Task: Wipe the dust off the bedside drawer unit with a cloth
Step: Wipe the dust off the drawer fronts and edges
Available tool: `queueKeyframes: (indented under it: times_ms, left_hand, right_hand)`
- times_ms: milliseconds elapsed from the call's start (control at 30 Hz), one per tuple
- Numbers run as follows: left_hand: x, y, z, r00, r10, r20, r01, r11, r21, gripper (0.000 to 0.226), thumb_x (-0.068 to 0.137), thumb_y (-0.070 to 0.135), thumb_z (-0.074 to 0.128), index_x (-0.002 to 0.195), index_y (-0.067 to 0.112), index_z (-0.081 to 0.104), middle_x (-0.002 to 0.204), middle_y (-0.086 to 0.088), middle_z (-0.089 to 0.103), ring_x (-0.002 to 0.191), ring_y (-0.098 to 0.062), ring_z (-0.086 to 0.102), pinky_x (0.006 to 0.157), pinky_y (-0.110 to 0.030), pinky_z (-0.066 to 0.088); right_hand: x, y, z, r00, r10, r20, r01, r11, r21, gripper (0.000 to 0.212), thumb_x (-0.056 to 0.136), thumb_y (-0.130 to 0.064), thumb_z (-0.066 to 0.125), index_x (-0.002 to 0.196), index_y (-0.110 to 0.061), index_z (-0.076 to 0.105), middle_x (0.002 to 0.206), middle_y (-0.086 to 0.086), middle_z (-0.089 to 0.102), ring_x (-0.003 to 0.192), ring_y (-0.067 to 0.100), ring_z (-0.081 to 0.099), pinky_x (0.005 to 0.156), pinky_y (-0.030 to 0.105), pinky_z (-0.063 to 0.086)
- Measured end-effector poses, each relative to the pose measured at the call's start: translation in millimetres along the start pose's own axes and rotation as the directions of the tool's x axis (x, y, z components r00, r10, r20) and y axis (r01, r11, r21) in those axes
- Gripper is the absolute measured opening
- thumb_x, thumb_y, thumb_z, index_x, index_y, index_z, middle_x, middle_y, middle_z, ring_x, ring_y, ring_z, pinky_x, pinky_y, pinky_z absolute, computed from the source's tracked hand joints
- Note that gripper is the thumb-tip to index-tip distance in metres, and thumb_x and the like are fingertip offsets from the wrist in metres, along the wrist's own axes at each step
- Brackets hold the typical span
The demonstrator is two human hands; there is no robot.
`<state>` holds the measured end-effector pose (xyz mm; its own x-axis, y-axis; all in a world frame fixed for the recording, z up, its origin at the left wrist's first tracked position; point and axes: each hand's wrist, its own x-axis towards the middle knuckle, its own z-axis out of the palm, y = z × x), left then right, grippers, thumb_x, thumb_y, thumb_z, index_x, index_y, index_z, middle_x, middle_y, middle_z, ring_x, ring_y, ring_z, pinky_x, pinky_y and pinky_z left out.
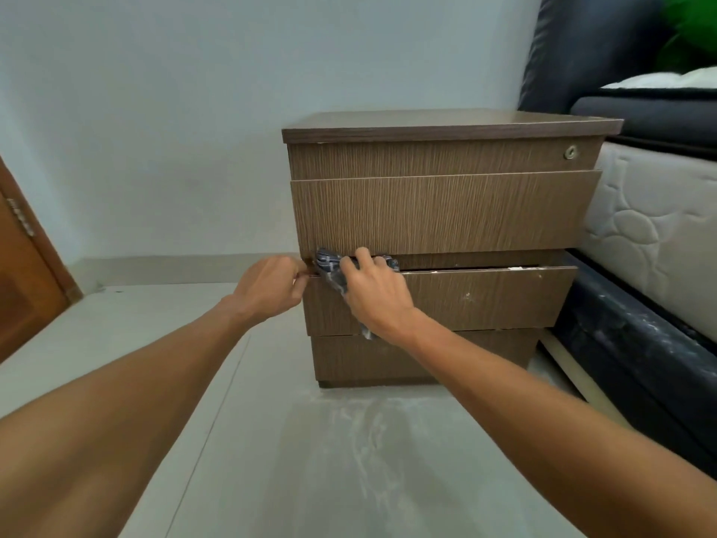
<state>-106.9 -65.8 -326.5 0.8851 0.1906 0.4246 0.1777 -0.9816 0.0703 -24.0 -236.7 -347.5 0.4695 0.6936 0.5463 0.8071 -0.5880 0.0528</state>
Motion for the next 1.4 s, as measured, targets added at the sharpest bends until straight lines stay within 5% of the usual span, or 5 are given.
queueKeyframes:
  times_ms: [167,367,733,1100,1400]
  left_hand:
    - [13,36,5,0.985,0.168,0.028,-0.170,0.980,0.107,0.028,0.095,0.028,0.046,0.108,0.017,0.068,0.098,-0.002,0.064,0.088,-0.021,0.061,0.072,-0.040,0.055]
    - [35,88,21,0.970,0.240,0.027,-0.241,0.968,0.066,0.028,0.097,0.028,0.045,0.110,0.016,0.066,0.101,0.000,0.063,0.088,-0.019,0.063,0.074,-0.042,0.056]
    - [44,112,26,0.981,0.194,0.021,-0.195,0.977,0.081,0.022,0.096,0.026,0.050,0.102,0.013,0.066,0.100,-0.003,0.064,0.087,-0.024,0.063,0.073,-0.044,0.055]
    - [43,112,29,0.978,0.208,0.000,-0.207,0.974,0.090,0.019,0.096,0.024,0.051,0.098,0.013,0.065,0.096,-0.002,0.062,0.080,-0.021,0.063,0.069,-0.041,0.056]
    - [38,112,23,0.970,0.244,-0.010,-0.238,0.955,0.174,0.019,0.097,0.026,0.051,0.096,0.011,0.063,0.095,-0.004,0.057,0.087,-0.023,0.060,0.066,-0.040,0.053]
  right_hand:
    - [-25,59,-11,0.998,0.067,-0.016,-0.068,0.993,-0.101,0.038,0.085,-0.025,0.067,0.119,-0.012,0.058,0.107,0.009,0.056,0.086,0.031,0.061,0.047,0.031,0.036]
    - [-56,132,-26,0.972,0.234,0.026,-0.230,0.966,-0.118,0.042,0.090,-0.012,0.061,0.130,-0.009,0.049,0.120,0.014,0.047,0.100,0.039,0.054,0.066,0.044,0.052]
    - [-95,225,-43,0.894,0.447,0.020,-0.435,0.879,-0.195,0.037,0.089,-0.007,0.063,0.124,-0.008,0.050,0.122,0.018,0.044,0.098,0.046,0.054,0.068,0.049,0.049]
    - [-135,263,-51,0.467,0.884,0.027,-0.870,0.454,0.190,0.044,0.089,-0.011,0.064,0.128,-0.007,0.044,0.129,0.022,0.040,0.107,0.044,0.053,0.087,0.054,0.051]
    - [-139,218,-30,0.385,0.922,0.037,-0.856,0.342,0.388,0.047,0.093,-0.012,0.059,0.136,-0.009,0.040,0.141,0.017,0.036,0.110,0.037,0.052,0.074,0.036,0.041]
